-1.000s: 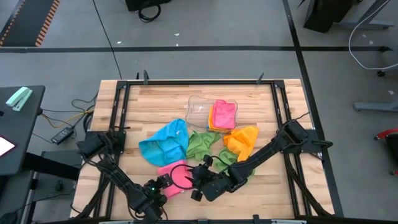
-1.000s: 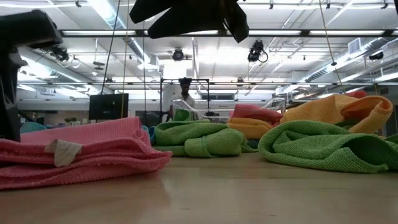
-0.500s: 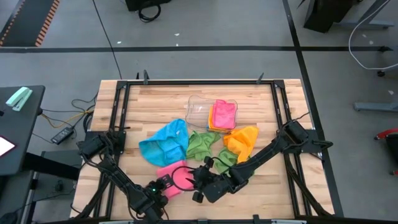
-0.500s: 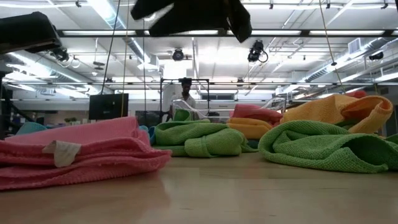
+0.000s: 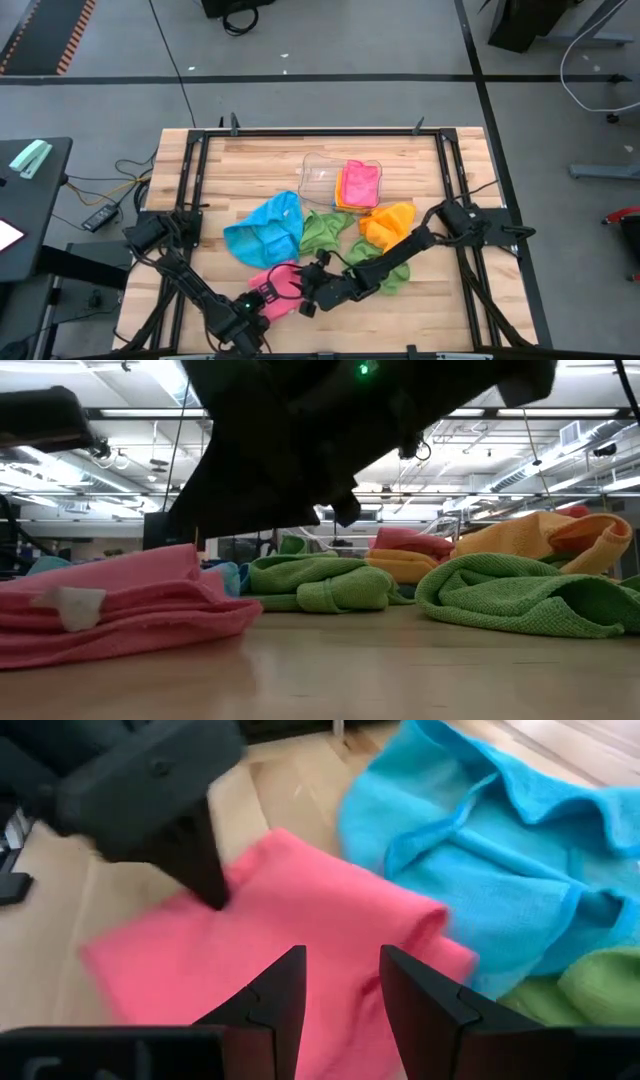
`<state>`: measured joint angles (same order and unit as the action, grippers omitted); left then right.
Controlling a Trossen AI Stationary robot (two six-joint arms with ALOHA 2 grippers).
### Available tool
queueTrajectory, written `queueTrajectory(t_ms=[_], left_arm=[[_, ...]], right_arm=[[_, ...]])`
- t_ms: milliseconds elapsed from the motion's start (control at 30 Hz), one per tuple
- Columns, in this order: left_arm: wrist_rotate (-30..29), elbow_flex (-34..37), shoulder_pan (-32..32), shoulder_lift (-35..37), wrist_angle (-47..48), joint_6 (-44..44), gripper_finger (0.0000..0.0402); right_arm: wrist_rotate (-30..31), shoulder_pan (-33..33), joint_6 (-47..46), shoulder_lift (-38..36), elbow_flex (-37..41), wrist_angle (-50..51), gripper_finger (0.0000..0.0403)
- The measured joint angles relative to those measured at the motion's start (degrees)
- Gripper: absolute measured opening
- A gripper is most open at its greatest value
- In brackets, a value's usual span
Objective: Fold microfiber towels
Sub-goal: Fold the pink microfiber cloth
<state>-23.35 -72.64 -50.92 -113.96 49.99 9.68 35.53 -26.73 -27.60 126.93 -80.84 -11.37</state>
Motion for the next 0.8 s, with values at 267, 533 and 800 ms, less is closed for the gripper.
queueTrajectory(t_ms=[267,533,800], left_arm=[[1.57,0.0,0.38,0.69,0.36,0.45,0.001],[2.09,0.0,1.11,0.73,0.25,0.59,0.0023],[3.53,-0.11,2.0,3.81,0.35,0.58,0.0024]], right_arm=[[-3.35,0.95,3.24,2.46,-0.08,-1.04,0.0138],[-4.6,0.74,1.96,8.15,-2.31,-2.06,0.0138],[-6.7,0.87,-0.39,8.0,-2.38,-0.35,0.0138]])
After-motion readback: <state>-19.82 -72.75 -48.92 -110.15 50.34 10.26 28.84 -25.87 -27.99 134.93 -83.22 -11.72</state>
